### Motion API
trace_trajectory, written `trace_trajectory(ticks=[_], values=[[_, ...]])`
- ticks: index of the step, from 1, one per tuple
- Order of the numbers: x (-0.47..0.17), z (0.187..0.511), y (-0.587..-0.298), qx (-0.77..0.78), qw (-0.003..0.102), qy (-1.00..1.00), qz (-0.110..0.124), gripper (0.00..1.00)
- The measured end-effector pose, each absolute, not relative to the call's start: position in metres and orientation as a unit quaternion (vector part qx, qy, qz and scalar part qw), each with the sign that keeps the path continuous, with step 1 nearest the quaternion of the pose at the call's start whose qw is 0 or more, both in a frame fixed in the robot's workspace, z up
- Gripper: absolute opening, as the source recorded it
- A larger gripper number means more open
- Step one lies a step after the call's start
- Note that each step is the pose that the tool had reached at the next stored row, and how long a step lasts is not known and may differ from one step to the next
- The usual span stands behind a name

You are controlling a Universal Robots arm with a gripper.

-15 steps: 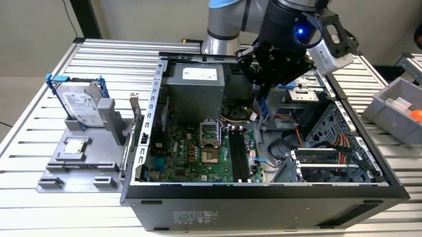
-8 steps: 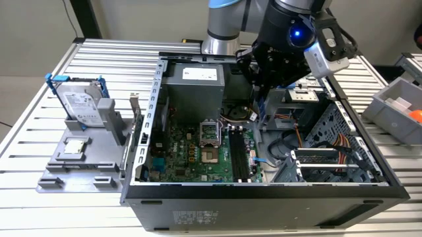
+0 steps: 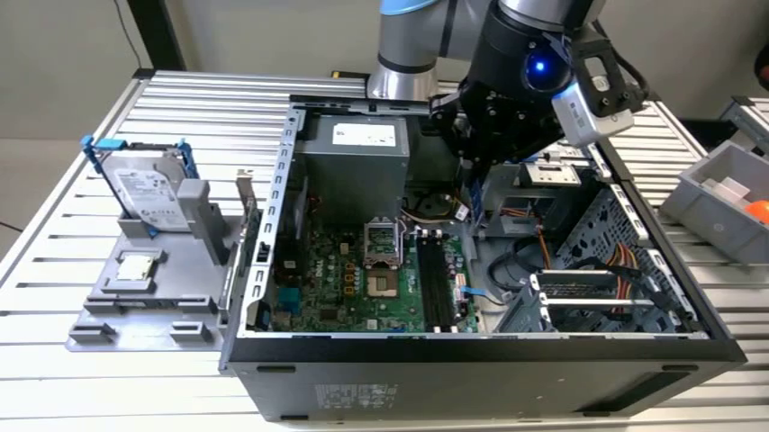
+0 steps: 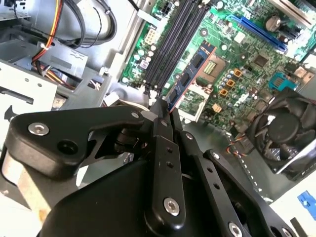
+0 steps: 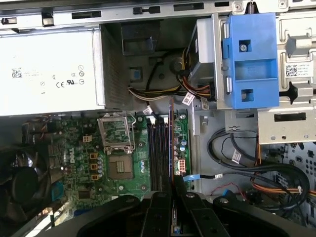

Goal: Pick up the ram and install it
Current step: 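Insert the ram into the slot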

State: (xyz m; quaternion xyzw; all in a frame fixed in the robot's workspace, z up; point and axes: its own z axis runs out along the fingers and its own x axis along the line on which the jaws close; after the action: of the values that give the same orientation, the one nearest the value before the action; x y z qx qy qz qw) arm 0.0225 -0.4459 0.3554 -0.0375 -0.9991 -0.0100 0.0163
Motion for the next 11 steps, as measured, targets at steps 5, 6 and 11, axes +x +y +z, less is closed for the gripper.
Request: trace_trajectory(ticks=[5, 6, 11], values=[[0.0226, 0.3511, -0.4459, -0.026, 0.016, -0.999, -0.009, 0.00], [0.0226, 0.3509, -0.4459, -0.026, 0.016, -0.999, -0.009, 0.00], [0.0226, 0.3507, -0.4459, -0.026, 0.016, -0.999, -0.009, 0.00]])
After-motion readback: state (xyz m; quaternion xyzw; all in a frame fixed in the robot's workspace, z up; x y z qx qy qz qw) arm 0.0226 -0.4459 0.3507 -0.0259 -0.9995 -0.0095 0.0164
